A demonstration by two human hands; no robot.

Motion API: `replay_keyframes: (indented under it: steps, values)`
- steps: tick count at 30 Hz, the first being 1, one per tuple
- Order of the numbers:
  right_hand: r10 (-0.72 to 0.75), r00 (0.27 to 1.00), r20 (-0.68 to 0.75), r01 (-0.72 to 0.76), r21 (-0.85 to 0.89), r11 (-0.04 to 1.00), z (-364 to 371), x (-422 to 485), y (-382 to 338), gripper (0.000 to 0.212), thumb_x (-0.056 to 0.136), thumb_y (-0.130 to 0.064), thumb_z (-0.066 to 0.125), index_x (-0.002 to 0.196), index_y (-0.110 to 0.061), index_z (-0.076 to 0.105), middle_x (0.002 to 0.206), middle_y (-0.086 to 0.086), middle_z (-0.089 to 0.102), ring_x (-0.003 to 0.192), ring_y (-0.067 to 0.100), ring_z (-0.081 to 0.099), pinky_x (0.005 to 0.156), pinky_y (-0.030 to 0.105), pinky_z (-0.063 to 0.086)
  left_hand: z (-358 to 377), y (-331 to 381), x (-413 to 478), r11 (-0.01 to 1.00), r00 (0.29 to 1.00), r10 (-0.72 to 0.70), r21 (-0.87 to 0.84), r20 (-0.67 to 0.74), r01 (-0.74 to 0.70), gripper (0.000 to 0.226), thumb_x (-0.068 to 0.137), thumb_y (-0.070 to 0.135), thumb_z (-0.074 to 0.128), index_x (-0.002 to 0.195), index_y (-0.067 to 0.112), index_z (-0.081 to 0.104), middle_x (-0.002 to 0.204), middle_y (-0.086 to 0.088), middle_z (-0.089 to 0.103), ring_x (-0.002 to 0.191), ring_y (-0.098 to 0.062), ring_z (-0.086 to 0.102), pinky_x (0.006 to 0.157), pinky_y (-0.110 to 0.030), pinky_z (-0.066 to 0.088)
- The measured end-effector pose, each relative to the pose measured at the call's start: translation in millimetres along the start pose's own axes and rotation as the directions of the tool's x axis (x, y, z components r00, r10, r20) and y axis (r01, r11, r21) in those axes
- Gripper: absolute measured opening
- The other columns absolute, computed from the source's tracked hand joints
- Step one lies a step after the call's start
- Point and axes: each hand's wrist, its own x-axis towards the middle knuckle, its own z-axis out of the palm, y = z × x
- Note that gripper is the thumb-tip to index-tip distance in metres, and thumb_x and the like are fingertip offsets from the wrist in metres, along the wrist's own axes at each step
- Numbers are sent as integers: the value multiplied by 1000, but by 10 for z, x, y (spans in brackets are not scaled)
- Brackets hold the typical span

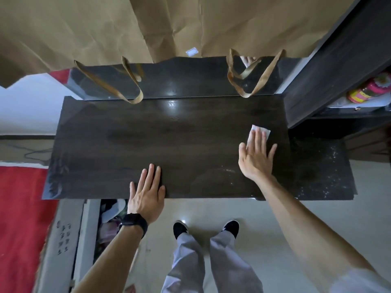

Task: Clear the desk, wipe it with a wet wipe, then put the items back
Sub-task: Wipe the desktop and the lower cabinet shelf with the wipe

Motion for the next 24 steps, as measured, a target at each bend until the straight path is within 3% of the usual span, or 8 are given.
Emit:
replay_keyframes:
  steps: [3,7,11,14,16,19,21,24]
  values:
    - [-96,994,48,98,-39,994,97,109,-626,66,102,-49,5,157,-17,-10,165,-3,-18,150,13,-21,120,55,-14,9,-122,-5,999,999,34,-1,-26,-34,59,104,42,23,158,30,0,162,14,-13,151,-12,-8,121,-50,5]
    - [-377,926,7,376,-65,924,673,-567,-1486,67,103,-47,17,159,-14,0,167,-3,-7,152,15,-14,121,54,-9,15,-268,15,1000,999,-22,-18,-38,21,60,104,41,20,158,25,-1,163,10,-12,152,-13,-8,122,-49,5]
    - [-483,875,16,484,-30,875,1055,-1360,-1560,63,105,-44,19,159,-15,2,167,-2,-6,152,13,-12,122,53,-3,7,-453,-11,999,999,11,-30,-31,-12,58,105,40,19,158,26,0,162,13,-13,151,-10,-10,122,-51,7]
    - [-342,940,-10,340,-91,936,933,-1371,-944,62,105,-46,12,158,-20,-7,166,-7,-13,151,9,-17,122,53,-5,-3,-489,-18,998,999,45,-34,-22,-46,58,105,40,17,158,26,-2,161,14,-16,150,-10,-13,122,-51,5]
    - [-135,988,-74,127,-108,986,765,-1213,-459,63,103,-48,7,158,-21,-9,166,-6,-12,151,11,-16,122,55,-4,-7,-483,-21,999,999,44,-31,-10,-44,59,105,41,15,157,25,-6,160,14,-20,149,-10,-16,122,-51,2]
    - [136,984,-112,-138,-11,990,564,-997,-152,66,99,-51,4,156,-21,-12,167,0,-6,153,16,-9,121,59,1,-7,-475,-34,998,999,42,-35,-11,-42,59,105,41,13,157,24,-8,160,13,-21,149,-11,-18,122,-51,1]
    - [154,975,-158,-154,13,988,632,-990,-383,67,100,-50,8,156,-18,-7,168,3,0,154,20,-4,120,61,4,-18,-491,-28,998,999,50,-46,-6,-50,59,105,41,14,157,24,-7,161,12,-20,150,-11,-17,122,-51,1]
    - [-104,983,-151,93,-81,992,936,-1207,-1061,65,103,-46,17,159,-14,9,167,3,6,154,20,-1,121,58,4,-4,-534,-25,997,998,68,-42,-8,-68,59,105,41,15,157,26,-7,162,12,-18,149,-11,-17,122,-51,2]
